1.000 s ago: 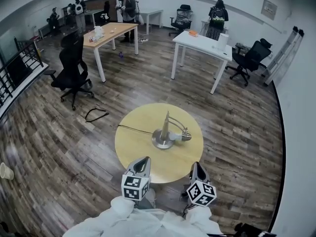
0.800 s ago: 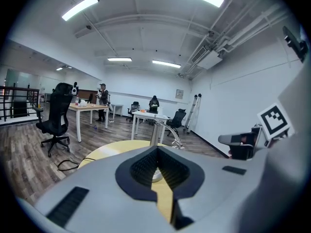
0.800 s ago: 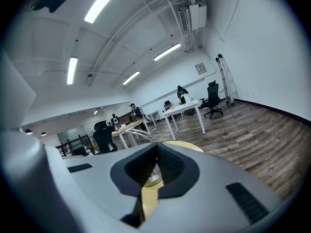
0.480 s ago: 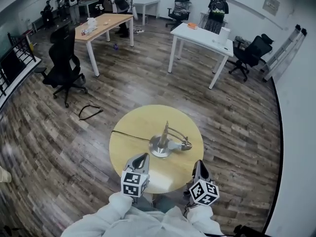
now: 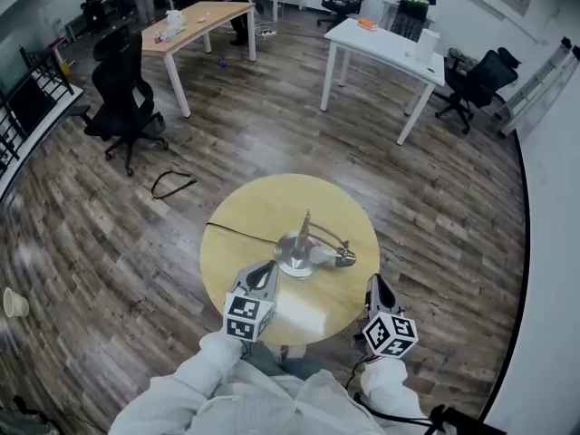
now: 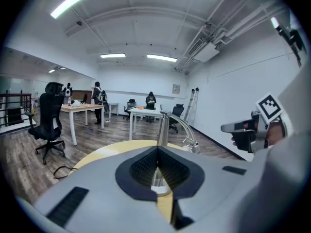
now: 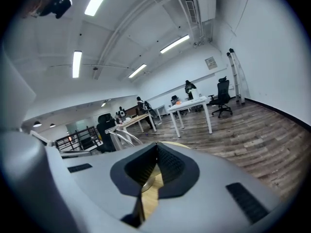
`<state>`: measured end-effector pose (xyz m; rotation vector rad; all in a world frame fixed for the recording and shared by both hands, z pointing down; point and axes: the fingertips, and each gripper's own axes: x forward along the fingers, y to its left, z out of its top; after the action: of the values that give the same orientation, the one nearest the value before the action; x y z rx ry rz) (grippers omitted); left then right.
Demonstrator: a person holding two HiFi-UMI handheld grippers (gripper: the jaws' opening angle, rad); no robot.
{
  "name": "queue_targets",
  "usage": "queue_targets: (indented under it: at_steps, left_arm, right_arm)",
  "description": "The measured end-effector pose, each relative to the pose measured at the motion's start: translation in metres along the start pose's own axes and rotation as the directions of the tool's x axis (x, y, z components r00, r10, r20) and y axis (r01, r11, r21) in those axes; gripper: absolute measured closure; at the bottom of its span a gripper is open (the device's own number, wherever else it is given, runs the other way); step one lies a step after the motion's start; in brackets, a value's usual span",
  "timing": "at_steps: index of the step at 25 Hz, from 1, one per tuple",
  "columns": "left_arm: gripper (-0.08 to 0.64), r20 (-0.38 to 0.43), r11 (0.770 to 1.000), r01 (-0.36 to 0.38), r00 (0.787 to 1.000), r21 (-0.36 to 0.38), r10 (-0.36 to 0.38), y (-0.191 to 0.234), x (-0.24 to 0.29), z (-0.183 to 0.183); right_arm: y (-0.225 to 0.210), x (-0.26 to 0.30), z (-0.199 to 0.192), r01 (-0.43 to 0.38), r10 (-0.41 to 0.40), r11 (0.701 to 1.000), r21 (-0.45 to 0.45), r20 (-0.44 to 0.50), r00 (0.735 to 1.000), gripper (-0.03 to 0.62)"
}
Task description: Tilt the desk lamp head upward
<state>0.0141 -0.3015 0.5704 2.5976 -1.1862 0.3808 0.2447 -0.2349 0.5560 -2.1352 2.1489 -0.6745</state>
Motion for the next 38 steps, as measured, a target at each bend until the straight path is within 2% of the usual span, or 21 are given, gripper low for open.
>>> queue_targets:
  at_steps: [2,3,4,6,8,12,17,19,22,26,28,30,35,38]
  left_arm:
    - [0.536,0.04,0.998,0.061,0.997,0.002,-0.061,-0.007,0.012,-0.001]
    - [0.479,0.045,0.997,0.082,0.996,0.014,-0.082,-0.008,0.019,-0.001]
    - [0.433,0.045,0.995,0.091,0.995,0.034,-0.093,-0.008,0.027,-0.001]
    - [0.395,0.042,0.992,0.096,0.994,0.082,-0.1,-0.004,0.041,0.005]
    - [0.37,0.025,0.987,0.116,0.993,0.115,-0.119,-0.001,0.056,0.008]
    - [0.304,0.001,0.976,0.165,0.986,0.14,-0.167,-0.003,0.085,0.015]
    - [0.304,0.011,0.982,0.15,0.988,0.11,-0.152,-0.009,0.111,0.014]
    - [0.304,0.031,0.985,0.139,0.989,0.099,-0.143,-0.011,0.116,0.017]
    - [0.304,0.055,0.989,0.123,0.99,0.084,-0.128,-0.013,0.126,0.02]
    - [0.366,0.061,0.988,0.131,0.989,0.086,-0.137,-0.017,0.133,0.029]
    - [0.417,0.06,0.985,0.139,0.988,0.103,-0.145,-0.018,0.133,0.031]
    - [0.419,0.059,0.984,0.14,0.987,0.11,-0.148,-0.017,0.132,0.03]
    - [0.42,0.043,0.977,0.141,0.988,0.161,-0.15,-0.016,0.132,0.031]
    - [0.42,0.024,0.978,0.15,0.988,0.147,-0.155,-0.017,0.132,0.025]
  right_arm:
    - [0.006,0.011,-0.004,-0.167,0.166,0.984,-0.055,-0.037,0.986,0.578]
    - [0.008,0.017,-0.008,-0.256,0.249,0.962,-0.095,-0.074,0.966,0.561]
    - [0.01,0.023,-0.014,-0.329,0.313,0.933,-0.145,-0.124,0.942,0.481]
    - [0.007,0.034,-0.025,-0.432,0.382,0.869,-0.241,-0.228,0.895,0.39]
    - [0.002,0.046,-0.035,-0.507,0.431,0.822,-0.261,-0.296,0.852,0.359]
    - [-0.006,0.072,-0.055,-0.612,0.507,0.754,-0.241,-0.379,0.774,0.353]
    - [0.0,0.087,-0.076,-0.722,0.564,0.64,-0.262,-0.479,0.673,0.35]
    - [0.006,0.095,-0.079,-0.755,0.581,0.594,-0.278,-0.501,0.641,0.345]
    - [0.005,0.111,-0.082,-0.785,0.611,0.568,-0.247,-0.512,0.603,0.345]
    - [0.014,0.118,-0.091,-0.842,0.651,0.504,-0.192,-0.557,0.516,0.344]
    - [0.021,0.122,-0.098,-0.853,0.657,0.487,-0.188,-0.565,0.499,0.344]
    - [0.025,0.125,-0.101,-0.855,0.665,0.487,-0.179,-0.558,0.496,0.344]
    - [0.025,0.125,-0.099,-0.847,0.66,0.501,-0.18,-0.553,0.508,0.339]
    - [0.021,0.121,-0.097,-0.838,0.646,0.511,-0.192,-0.557,0.522,0.339]
